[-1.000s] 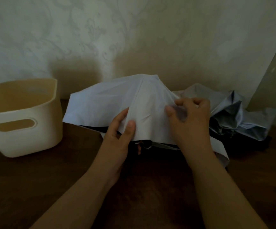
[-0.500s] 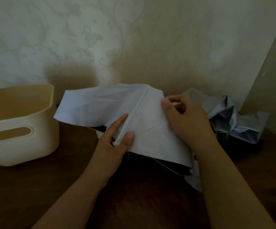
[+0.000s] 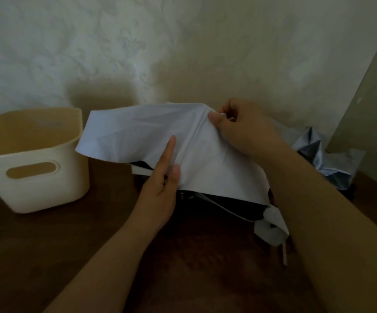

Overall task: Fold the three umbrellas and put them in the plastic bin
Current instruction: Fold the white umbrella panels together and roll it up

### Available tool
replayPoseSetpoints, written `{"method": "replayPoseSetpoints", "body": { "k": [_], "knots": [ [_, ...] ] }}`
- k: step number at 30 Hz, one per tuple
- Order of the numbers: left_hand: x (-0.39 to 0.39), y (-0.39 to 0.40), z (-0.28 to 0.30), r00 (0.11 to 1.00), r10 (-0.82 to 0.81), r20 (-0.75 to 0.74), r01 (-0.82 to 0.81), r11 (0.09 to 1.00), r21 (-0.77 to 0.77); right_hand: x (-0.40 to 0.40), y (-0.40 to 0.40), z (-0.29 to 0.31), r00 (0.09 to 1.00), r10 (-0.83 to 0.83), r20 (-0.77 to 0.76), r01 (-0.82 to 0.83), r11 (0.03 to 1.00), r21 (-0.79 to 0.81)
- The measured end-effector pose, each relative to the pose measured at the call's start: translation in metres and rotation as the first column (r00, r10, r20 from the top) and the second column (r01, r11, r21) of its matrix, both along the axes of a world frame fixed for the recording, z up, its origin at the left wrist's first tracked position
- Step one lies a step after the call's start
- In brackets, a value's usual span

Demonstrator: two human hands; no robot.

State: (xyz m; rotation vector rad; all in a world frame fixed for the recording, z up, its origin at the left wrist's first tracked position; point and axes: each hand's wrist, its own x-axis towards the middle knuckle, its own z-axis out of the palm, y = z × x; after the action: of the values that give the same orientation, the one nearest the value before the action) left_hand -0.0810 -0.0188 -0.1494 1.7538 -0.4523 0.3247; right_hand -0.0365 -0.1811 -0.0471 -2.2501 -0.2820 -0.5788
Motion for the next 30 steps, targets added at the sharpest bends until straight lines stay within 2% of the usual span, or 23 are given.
{"method": "replayPoseSetpoints", "body": {
  "k": [3, 5, 9, 11, 13, 17, 19, 20, 23, 25, 28, 30],
  "knots": [
    [-0.001, 0.000, -0.001, 0.999, -0.012, 0.040, 0.007, 0.994, 0.108, -0.003, 0.001, 0.007, 1.000, -0.024, -0.018, 0.024, 1.000, -0.011],
    [-0.001, -0.001, -0.001, 0.999, -0.020, 0.042, 0.016, 0.996, 0.093, -0.003, 0.001, 0.010, 0.999, -0.024, -0.026, 0.024, 1.000, -0.002],
    [0.003, 0.001, -0.002, 0.999, 0.019, 0.039, -0.020, 1.000, 0.006, -0.008, -0.004, 0.014, 0.989, 0.098, -0.107, -0.072, 0.972, 0.225],
    [0.004, 0.000, -0.003, 0.999, 0.027, 0.030, -0.028, 0.999, 0.024, -0.010, -0.006, 0.014, 0.978, 0.102, -0.180, -0.046, 0.956, 0.289],
    [0.001, -0.003, -0.003, 0.999, 0.032, 0.030, -0.034, 0.998, 0.055, -0.011, -0.008, 0.016, 0.957, 0.036, -0.287, 0.036, 0.969, 0.243],
    [-0.002, -0.003, -0.003, 0.994, 0.050, 0.093, -0.061, 0.990, 0.127, -0.018, -0.008, 0.023, 0.906, -0.097, -0.411, 0.111, 0.994, 0.009],
    [-0.003, -0.003, -0.001, 0.995, 0.052, 0.081, -0.060, 0.993, 0.103, -0.019, -0.004, 0.020, 0.925, -0.123, -0.360, 0.123, 0.992, -0.024],
    [-0.004, -0.003, 0.000, 0.997, 0.044, 0.064, -0.048, 0.996, 0.068, -0.018, -0.002, 0.018, 0.945, -0.091, -0.314, 0.103, 0.994, 0.022],
    [-0.005, -0.004, 0.002, 0.998, 0.015, 0.065, -0.016, 1.000, 0.015, -0.013, 0.000, 0.008, 0.976, 0.045, -0.214, 0.037, 0.932, 0.361],
    [-0.003, -0.003, 0.002, 0.997, -0.002, 0.076, 0.002, 1.000, 0.007, -0.011, -0.001, 0.001, 0.985, 0.038, -0.169, 0.046, 0.884, 0.465],
    [-0.001, -0.002, 0.001, 0.998, -0.017, 0.052, 0.017, 1.000, -0.001, -0.010, -0.007, -0.002, 0.986, -0.063, -0.153, 0.114, 0.929, 0.353],
    [-0.001, -0.002, 0.000, 0.999, -0.022, 0.034, 0.023, 1.000, -0.018, -0.008, -0.011, 0.001, 0.983, -0.040, -0.182, 0.099, 0.939, 0.329]
  ]
}}
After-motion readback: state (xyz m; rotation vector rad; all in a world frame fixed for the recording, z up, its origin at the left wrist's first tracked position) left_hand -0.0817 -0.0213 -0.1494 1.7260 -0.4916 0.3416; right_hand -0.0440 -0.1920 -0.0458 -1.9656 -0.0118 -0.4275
